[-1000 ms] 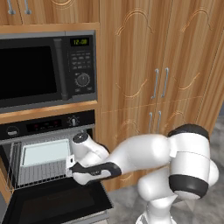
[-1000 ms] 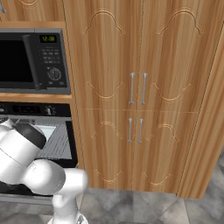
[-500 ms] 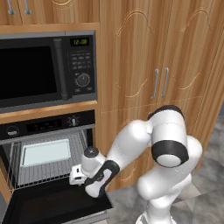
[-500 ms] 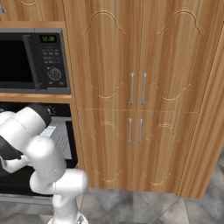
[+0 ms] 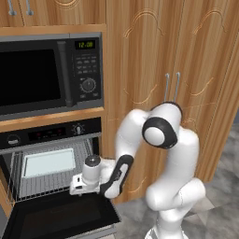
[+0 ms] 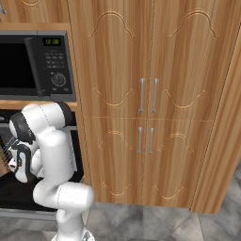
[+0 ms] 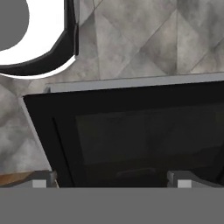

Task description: Take the baked cake out of the oven and place it on the plate for cooling. Then close the oven door.

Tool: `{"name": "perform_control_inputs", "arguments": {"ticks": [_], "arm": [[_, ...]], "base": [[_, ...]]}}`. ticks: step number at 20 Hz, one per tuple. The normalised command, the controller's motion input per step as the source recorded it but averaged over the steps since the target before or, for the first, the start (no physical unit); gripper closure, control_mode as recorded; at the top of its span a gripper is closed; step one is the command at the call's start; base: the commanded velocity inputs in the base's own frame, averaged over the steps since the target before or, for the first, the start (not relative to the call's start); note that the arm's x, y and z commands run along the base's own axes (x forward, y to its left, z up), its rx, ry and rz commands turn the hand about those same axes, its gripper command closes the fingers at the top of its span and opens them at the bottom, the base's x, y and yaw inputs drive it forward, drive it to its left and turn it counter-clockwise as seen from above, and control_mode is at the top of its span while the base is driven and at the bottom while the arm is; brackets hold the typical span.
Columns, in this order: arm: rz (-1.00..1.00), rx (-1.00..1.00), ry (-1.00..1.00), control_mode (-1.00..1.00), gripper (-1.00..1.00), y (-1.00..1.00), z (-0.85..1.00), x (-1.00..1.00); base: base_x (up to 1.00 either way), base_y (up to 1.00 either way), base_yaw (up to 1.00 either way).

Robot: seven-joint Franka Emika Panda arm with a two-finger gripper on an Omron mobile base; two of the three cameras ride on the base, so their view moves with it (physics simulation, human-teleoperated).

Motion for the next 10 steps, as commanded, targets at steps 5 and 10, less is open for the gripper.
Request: {"name": "perform_control_inputs", "arguments": {"ticks": [5, 10], "arm": [[0.00, -0.13, 0.00, -1.00, -1.00, 0.51, -0.26, 0.14], [0.00, -0.05, 0.00, -1.00, -1.00, 0.27, -0.21, 0.29]], "base": [[0.00, 0.00, 0.00], [0.00, 0.00, 0.00]]}}
